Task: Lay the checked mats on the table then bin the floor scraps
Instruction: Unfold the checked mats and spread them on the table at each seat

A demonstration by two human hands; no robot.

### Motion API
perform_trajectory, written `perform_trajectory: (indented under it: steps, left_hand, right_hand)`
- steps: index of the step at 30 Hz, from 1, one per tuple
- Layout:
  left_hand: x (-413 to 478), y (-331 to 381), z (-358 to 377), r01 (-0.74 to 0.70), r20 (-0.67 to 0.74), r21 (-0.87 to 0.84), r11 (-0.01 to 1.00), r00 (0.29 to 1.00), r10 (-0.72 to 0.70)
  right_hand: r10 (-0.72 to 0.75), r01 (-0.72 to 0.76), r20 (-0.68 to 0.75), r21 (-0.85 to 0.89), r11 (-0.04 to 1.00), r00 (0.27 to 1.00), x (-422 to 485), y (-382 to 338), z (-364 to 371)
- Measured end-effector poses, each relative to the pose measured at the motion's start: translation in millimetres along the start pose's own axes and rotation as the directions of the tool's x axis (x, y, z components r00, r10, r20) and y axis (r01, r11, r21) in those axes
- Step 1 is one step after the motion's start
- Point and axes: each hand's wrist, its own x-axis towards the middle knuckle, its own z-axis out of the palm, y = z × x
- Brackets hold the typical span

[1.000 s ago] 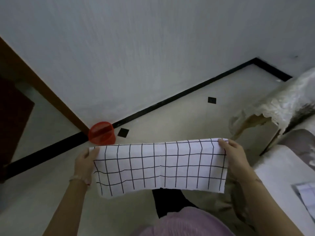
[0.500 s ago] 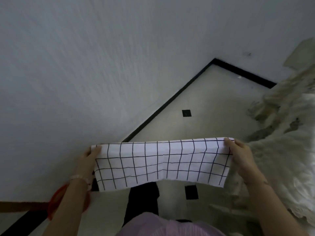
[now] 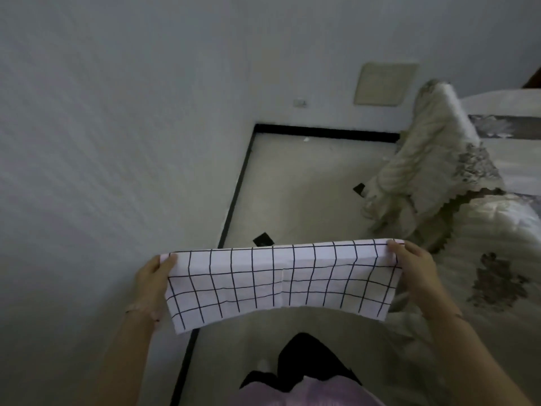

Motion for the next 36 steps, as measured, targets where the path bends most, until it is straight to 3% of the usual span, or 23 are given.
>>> perform_trajectory:
  steps: [5,10,14,17,21,25,28,32,36]
  left_hand:
    - [108.7,53.6,68.2,-0.081,0.133,0.02,0.997,0.988,0.077]
    - [190.7,76.6,142.8,-0.074,0.218,0.044,0.996,0.974,0.063]
    - [260.1,129.7,214.5,-0.111,0.261,0.062,0.992,0.961,0.092]
    - [306.4,193.9,274.2,-0.194,0.285,0.025,0.981,0.942,0.179]
    - [349.6,284.4,364.8,-0.28,0.377,-0.111,0.953,0.876,0.301]
    - [370.4,363.9,478.7,-0.301,0.537,-0.234,0.925,0.753,0.381]
    - [371.9,406.2,569.5,-0.29,0.667,-0.291,0.912,0.622,0.411]
    - [354.4,441.7,687.3,-0.257,0.828,-0.326,0.91,0.386,0.406]
    - [313.5,457.4,789.8,-0.237,0.942,-0.28,0.93,0.119,0.314]
  right_hand:
    - [0.008,0.003,-0.144,0.077,0.997,0.99,66.7,-33.4,8.2]
    - [0.037,-0.018,-0.138,0.136,0.991,0.99,141.4,-50.7,20.6]
    - [0.053,-0.017,-0.21,0.167,0.986,0.976,211.0,-95.8,20.4]
    - [-0.071,0.114,-0.297,0.133,0.985,0.952,250.7,-152.3,8.1]
    - [-0.232,0.306,-0.494,0.073,0.949,0.838,289.7,-223.5,-27.1]
    - [-0.219,0.375,-0.646,0.112,0.92,0.732,319.8,-263.2,-71.3]
    - [-0.176,0.399,-0.755,0.122,0.909,0.632,334.8,-272.2,-107.5]
    - [-0.057,0.395,-0.874,0.159,0.905,0.482,338.6,-263.0,-149.6]
    - [0.094,0.354,-0.949,0.203,0.913,0.301,327.4,-234.9,-172.9]
